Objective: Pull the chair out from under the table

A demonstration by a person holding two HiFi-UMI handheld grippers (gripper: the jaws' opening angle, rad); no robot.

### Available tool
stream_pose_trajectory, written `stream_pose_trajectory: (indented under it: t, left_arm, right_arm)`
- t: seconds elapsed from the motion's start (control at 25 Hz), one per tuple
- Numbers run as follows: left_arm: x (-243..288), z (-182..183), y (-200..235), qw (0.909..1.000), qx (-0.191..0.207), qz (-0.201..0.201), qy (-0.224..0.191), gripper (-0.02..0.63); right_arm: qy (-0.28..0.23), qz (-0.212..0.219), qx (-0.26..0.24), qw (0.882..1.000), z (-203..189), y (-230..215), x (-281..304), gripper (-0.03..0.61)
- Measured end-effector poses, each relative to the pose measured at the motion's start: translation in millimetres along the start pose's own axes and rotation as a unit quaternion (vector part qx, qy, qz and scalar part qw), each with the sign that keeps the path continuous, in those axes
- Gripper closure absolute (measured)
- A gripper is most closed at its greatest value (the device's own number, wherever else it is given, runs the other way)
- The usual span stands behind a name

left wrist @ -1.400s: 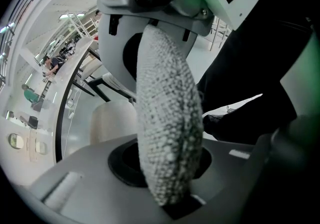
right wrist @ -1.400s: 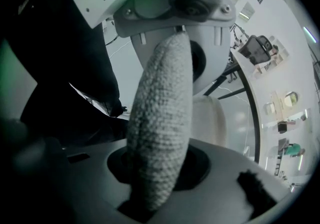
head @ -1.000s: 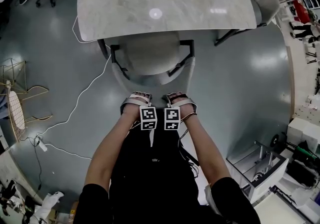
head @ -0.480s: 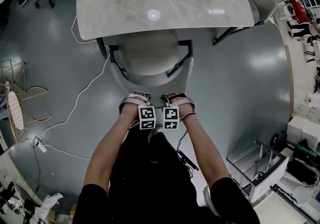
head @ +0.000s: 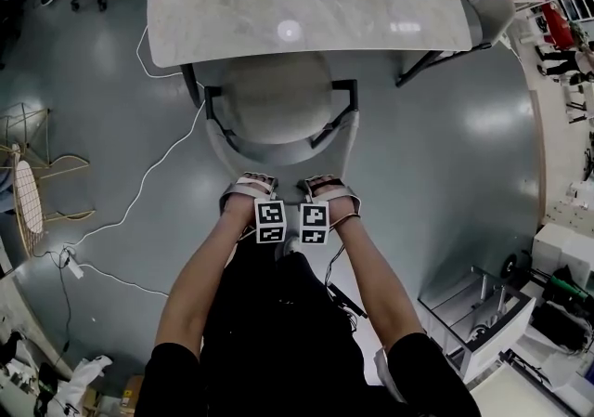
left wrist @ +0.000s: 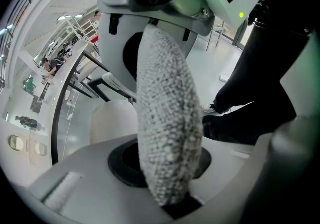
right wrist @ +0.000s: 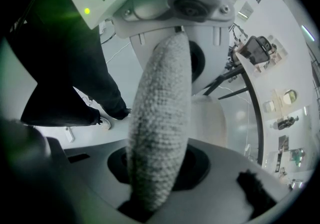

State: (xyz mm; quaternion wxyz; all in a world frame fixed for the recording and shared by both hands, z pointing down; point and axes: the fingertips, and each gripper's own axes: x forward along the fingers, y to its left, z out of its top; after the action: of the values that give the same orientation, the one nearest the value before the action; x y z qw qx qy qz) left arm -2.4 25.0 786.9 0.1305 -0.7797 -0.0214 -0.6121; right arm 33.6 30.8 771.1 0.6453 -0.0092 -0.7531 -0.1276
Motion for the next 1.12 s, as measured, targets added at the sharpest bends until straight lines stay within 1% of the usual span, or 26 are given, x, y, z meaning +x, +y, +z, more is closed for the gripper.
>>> stream_pose_trajectory:
  t: [1.12]
  left_arm:
    - [-7.0,22.2,-75.5,1.0000,0.000,-0.001,0.003,0.528]
  right_arm:
    - [-0.001,0.002,0.000,1.000,10.3,77.0,-12.3,0.488]
